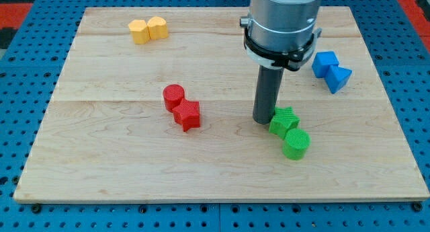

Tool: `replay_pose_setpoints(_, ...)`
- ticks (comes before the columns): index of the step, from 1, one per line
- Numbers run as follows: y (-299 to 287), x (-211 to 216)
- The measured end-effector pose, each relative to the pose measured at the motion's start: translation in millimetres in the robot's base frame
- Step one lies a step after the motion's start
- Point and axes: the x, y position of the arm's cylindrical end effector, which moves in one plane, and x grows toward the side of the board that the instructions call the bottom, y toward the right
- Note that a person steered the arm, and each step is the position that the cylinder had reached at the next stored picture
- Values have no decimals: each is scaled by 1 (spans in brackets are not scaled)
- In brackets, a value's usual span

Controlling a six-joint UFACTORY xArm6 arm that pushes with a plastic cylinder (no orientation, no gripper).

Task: Push green circle towards bottom center

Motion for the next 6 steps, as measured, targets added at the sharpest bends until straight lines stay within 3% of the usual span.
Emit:
replay_pose_setpoints(1,32,-28)
replay_pose_setpoints(2,62,23)
replay_pose_setpoints(3,39,43)
replay_pose_setpoints(4,74,53)
replay_pose_setpoints(5,112,106)
replay_pose_setpoints(6,65,121)
